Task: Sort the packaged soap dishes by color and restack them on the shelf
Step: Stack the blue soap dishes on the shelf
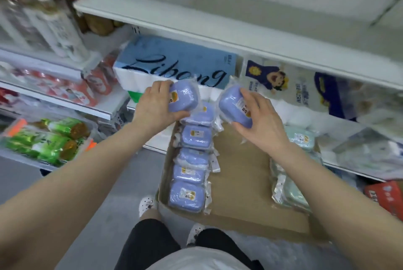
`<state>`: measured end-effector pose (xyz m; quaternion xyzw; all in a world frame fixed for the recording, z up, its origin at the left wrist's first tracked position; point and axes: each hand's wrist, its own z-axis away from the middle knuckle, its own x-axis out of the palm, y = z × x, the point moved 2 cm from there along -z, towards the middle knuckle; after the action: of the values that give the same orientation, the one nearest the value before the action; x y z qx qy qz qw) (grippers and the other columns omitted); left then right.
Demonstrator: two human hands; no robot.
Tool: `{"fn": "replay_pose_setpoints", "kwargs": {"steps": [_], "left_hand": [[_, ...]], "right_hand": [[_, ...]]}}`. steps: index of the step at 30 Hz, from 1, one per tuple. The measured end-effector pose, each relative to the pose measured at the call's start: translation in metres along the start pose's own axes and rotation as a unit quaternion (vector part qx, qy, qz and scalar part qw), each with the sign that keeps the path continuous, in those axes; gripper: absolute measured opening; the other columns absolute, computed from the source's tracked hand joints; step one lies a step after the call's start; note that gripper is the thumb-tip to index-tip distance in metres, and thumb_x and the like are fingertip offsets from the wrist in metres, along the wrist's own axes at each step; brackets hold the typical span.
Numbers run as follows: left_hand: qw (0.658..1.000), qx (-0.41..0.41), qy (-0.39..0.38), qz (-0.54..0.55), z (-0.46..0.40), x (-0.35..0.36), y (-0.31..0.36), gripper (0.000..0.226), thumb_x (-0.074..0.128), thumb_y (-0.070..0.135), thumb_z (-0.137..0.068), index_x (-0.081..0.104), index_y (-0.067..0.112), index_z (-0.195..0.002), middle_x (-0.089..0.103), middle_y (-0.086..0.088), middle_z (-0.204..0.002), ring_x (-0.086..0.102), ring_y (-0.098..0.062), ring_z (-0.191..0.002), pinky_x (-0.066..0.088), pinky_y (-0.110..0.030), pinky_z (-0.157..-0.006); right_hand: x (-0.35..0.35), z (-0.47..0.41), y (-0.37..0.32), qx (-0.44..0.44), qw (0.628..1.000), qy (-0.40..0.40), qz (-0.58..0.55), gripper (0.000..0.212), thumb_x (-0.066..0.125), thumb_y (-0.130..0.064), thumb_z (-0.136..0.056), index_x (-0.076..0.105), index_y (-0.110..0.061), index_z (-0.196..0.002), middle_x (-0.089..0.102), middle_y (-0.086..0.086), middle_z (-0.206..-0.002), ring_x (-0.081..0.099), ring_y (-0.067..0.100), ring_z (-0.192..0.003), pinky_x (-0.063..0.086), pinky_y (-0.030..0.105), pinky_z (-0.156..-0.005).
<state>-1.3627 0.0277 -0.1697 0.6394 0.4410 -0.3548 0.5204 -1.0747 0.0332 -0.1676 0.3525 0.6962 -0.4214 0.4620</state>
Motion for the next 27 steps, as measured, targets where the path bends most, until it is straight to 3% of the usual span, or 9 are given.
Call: {"fn": "replay_pose_setpoints", "kwargs": {"steps": [4, 8, 17, 22, 27], "left_hand": [[0.994, 0.005, 0.103, 0.023, -0.035, -0.065, -0.017, 0.096, 0.056, 0.076, -0.063, 0.047, 0.009, -0.132, 0.054, -0.012, -0.122, 0.053, -0.034, -0.110, 0.042, -0.043, -0.095], [0.987, 0.022, 0.158, 0.013, -0.076, -0.124, -0.037, 0.092, 0.061, 0.073, -0.071, 0.045, 0.011, -0.137, 0.053, -0.013, -0.125, 0.051, -0.034, -0.110, 0.040, -0.043, -0.097], [0.989, 0.073, 0.130, -0.012, -0.181, -0.199, -0.095, 0.084, 0.075, 0.053, -0.075, 0.042, 0.012, -0.140, 0.052, -0.010, -0.134, 0.047, -0.030, -0.120, 0.033, -0.037, -0.100], [0.990, 0.096, 0.099, -0.020, -0.247, -0.209, -0.125, 0.084, 0.077, 0.053, -0.072, 0.042, 0.017, -0.139, 0.054, -0.010, -0.133, 0.050, -0.033, -0.117, 0.039, -0.042, -0.097], [0.984, 0.119, 0.130, -0.017, -0.310, -0.229, -0.136, 0.082, 0.079, 0.047, -0.068, 0.046, 0.013, -0.135, 0.055, -0.017, -0.128, 0.052, -0.037, -0.114, 0.040, -0.039, -0.094]], "right_hand": [[-0.051, -0.056, -0.038, -0.092, 0.992, 0.075, 0.043, 0.079, 0.069, -0.041, -0.078, 0.038, -0.016, -0.147, 0.049, 0.013, -0.130, 0.050, 0.034, -0.109, 0.044, 0.042, -0.090], [-0.088, -0.115, -0.077, -0.133, 0.977, 0.140, 0.095, 0.076, 0.064, -0.043, -0.077, 0.041, -0.015, -0.144, 0.052, 0.015, -0.124, 0.051, 0.036, -0.103, 0.043, 0.045, -0.091], [-0.102, -0.239, -0.127, -0.071, 0.984, 0.120, 0.115, 0.079, 0.067, -0.043, -0.077, 0.037, -0.022, -0.147, 0.051, 0.009, -0.135, 0.045, 0.034, -0.120, 0.034, 0.044, -0.099], [-0.106, -0.299, -0.139, -0.049, 0.981, 0.136, 0.130, 0.081, 0.059, -0.046, -0.071, 0.038, -0.022, -0.146, 0.055, 0.008, -0.130, 0.048, 0.035, -0.115, 0.036, 0.043, -0.094], [-0.127, -0.371, -0.147, -0.021, 0.981, 0.128, 0.146, 0.084, 0.069, -0.038, -0.074, 0.032, -0.026, -0.148, 0.051, 0.006, -0.135, 0.044, 0.035, -0.120, 0.032, 0.039, -0.097]]}}
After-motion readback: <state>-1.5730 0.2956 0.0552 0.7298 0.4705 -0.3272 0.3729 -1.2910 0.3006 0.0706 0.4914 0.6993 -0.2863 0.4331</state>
